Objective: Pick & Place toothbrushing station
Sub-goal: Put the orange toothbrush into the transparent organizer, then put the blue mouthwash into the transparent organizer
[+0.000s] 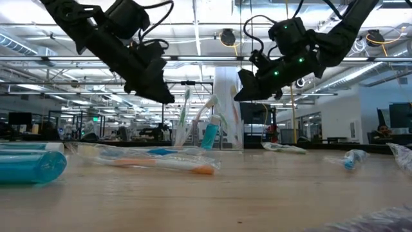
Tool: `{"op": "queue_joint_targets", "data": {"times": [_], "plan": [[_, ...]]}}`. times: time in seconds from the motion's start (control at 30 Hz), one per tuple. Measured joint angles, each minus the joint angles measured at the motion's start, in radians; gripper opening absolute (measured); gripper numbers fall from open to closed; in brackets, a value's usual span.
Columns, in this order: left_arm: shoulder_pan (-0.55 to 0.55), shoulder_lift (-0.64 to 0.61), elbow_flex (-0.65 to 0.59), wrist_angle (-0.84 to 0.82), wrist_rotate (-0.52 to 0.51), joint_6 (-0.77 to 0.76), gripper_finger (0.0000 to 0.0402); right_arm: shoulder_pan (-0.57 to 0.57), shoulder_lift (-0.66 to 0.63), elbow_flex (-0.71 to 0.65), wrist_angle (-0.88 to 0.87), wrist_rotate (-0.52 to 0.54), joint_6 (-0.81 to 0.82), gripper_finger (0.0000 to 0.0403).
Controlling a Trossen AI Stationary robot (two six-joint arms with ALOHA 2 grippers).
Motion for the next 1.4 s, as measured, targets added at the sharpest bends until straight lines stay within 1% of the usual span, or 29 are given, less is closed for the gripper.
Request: {"op": "queue_joint_targets", "data": {"times": [0.13, 0.23, 0.3, 0.4, 0.47, 0.53, 0.7, 0.83, 0.9, 1.07, 1.17, 1.23, 1.4], "plan": [[-0.004, -0.037, 0.000, -0.117, 0.037, -0.002, 0.0163, -0.002, -0.037, 0.001, -0.058, -0.003, -0.002, 0.0100], [-0.012, -0.095, -0.001, -0.234, 0.075, -0.011, 0.0163, -0.001, -0.063, 0.000, -0.115, -0.004, -0.001, 0.0118], [-0.023, -0.138, 0.005, -0.303, 0.126, -0.057, 0.0163, 0.001, -0.083, 0.000, -0.175, -0.005, -0.001, 0.0127], [-0.052, -0.180, 0.005, -0.423, 0.231, -0.174, 0.0163, 0.006, -0.105, 0.000, -0.243, -0.007, -0.001, 0.0135], [-0.083, -0.183, 0.005, -0.509, 0.281, -0.259, 0.0163, 0.006, -0.118, -0.001, -0.270, -0.007, -0.001, 0.0137], [-0.121, -0.180, 0.005, -0.619, 0.308, -0.297, 0.0163, 0.006, -0.131, 0.000, -0.293, -0.007, -0.001, 0.0136], [-0.214, -0.126, 0.005, -0.808, 0.307, -0.312, 0.0163, 0.016, -0.151, 0.000, -0.329, -0.007, -0.001, 0.0133], [-0.257, -0.089, 0.005, -0.862, 0.303, -0.318, 0.0163, 0.032, -0.150, 0.000, -0.310, -0.008, -0.002, 0.0134], [-0.268, -0.076, 0.005, -0.861, 0.290, -0.319, 0.0164, 0.038, -0.150, 0.000, -0.308, -0.008, -0.001, 0.0134], [-0.268, -0.055, 0.005, -0.867, 0.271, -0.317, 0.0166, 0.040, -0.150, 0.000, -0.308, -0.008, -0.001, 0.0131], [-0.261, -0.044, 0.003, -0.892, 0.270, -0.317, 0.0180, 0.040, -0.150, 0.000, -0.309, -0.008, -0.001, 0.0131], [-0.259, -0.022, 0.003, -0.903, 0.291, -0.312, 0.0194, 0.040, -0.150, 0.000, -0.311, -0.008, -0.001, 0.0130], [-0.260, 0.032, 0.003, -0.911, 0.311, -0.253, 0.0224, 0.040, -0.150, 0.000, -0.316, -0.009, -0.001, 0.0130]]}}
